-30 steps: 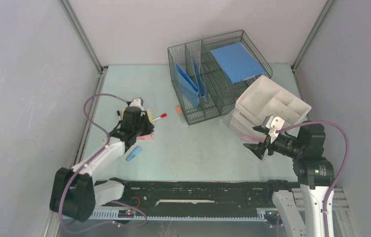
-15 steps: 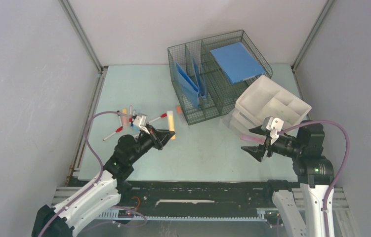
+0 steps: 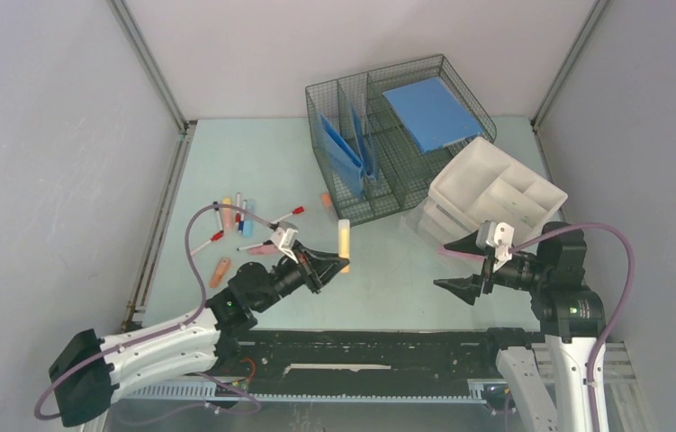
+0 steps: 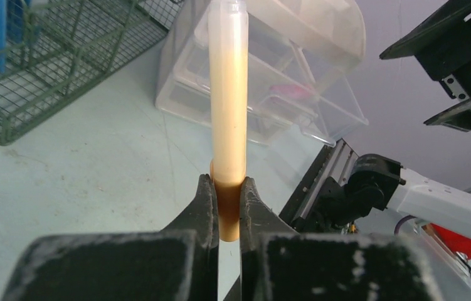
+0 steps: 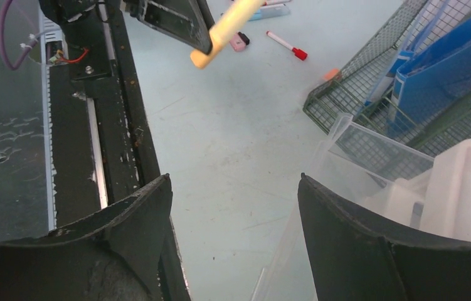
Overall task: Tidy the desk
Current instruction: Pick up the stationery from the center of the board.
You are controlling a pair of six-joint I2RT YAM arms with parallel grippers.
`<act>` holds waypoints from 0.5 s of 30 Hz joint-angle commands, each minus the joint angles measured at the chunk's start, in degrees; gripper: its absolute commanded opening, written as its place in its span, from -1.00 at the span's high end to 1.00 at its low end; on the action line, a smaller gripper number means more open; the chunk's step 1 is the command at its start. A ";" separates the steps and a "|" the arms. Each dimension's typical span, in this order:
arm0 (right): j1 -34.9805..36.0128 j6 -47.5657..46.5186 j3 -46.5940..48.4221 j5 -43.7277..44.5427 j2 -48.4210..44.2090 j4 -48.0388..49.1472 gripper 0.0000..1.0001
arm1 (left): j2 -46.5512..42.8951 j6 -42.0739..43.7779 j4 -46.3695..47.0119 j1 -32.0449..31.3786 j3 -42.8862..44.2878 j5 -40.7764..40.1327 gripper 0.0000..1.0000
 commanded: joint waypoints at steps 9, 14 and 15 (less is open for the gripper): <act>2.40 -0.87 -1.06 -4.16 -0.09 1.11 -0.64 | 12.09 5.28 10.52 -11.19 7.89 -9.33 1.00; 3.28 -0.48 -1.58 -4.85 0.13 1.66 -0.64 | 17.31 6.90 11.42 -14.28 11.43 -10.49 1.00; 3.44 -0.37 -1.72 -4.94 0.12 1.91 -0.64 | 18.24 7.16 11.56 -14.75 12.14 -10.70 1.00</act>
